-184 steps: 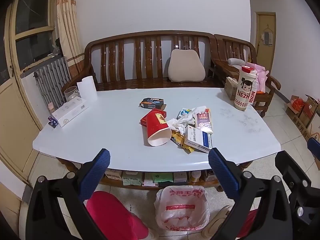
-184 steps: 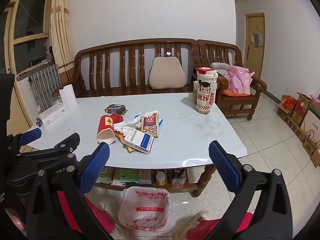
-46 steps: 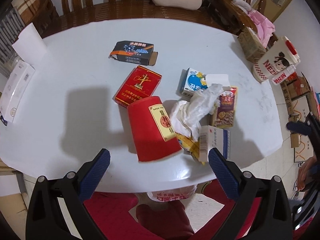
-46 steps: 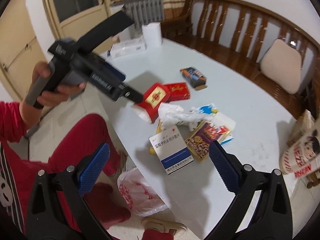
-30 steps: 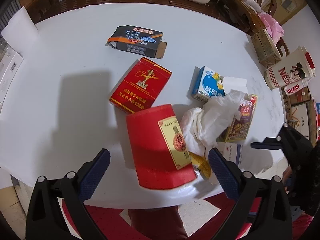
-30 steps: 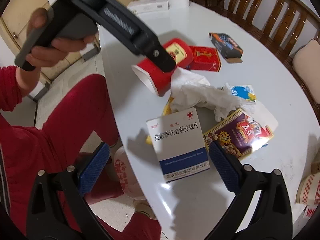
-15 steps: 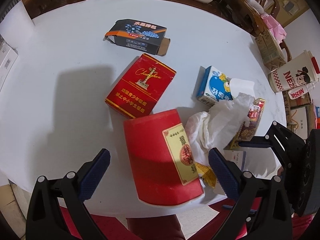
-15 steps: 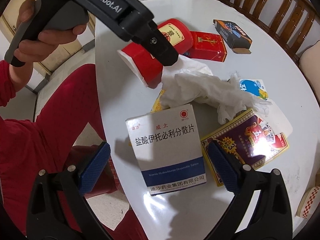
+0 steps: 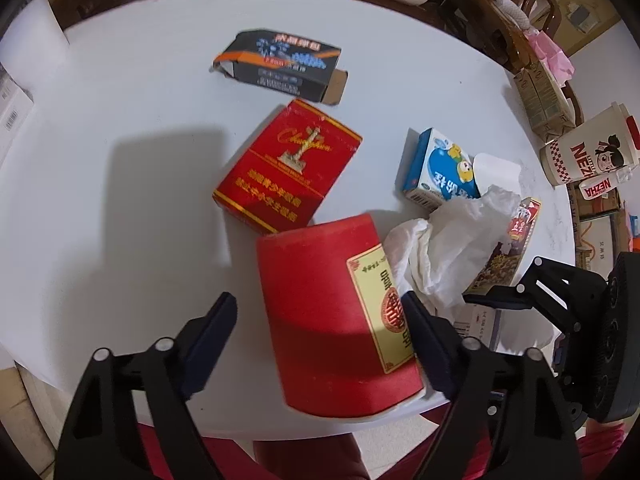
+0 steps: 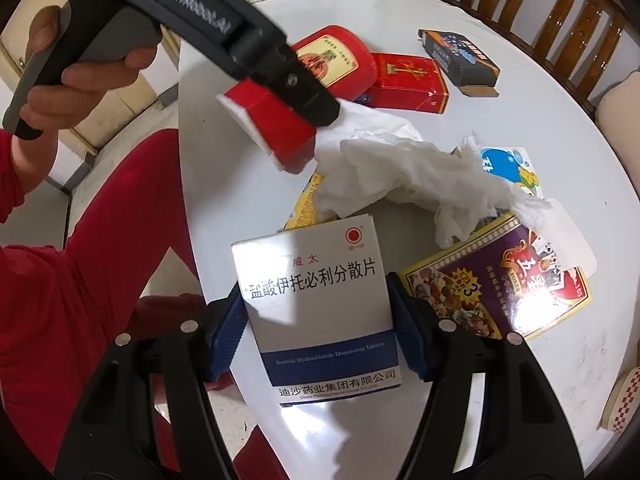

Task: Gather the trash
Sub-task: 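Grasp the white medicine box with the right tool while the left tool grasps the red cup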

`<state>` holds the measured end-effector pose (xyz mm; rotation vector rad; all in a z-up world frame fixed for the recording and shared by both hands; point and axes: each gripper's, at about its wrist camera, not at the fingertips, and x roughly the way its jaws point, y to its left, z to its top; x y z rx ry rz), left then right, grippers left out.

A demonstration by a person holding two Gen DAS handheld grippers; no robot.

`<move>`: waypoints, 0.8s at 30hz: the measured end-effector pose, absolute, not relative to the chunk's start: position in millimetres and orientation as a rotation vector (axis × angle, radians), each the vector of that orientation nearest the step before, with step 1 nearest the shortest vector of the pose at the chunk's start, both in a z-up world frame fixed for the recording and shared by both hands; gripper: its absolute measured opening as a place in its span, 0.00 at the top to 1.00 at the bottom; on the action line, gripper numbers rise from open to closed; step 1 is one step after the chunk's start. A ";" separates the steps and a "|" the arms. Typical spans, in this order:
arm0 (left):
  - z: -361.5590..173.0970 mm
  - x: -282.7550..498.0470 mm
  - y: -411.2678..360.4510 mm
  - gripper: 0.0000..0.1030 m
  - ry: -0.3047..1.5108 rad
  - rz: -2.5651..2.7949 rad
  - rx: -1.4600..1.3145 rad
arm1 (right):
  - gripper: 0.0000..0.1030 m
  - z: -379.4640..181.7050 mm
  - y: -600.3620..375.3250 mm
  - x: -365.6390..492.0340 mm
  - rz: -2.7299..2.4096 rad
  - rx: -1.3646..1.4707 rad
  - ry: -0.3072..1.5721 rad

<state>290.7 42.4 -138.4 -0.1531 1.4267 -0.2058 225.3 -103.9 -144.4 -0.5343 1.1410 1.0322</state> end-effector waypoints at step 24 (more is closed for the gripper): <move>-131.5 275.7 66.7 0.41 1.407 -0.204 -0.190 | 0.37 -121.7 -122.7 225.3 0.820 -0.438 1.077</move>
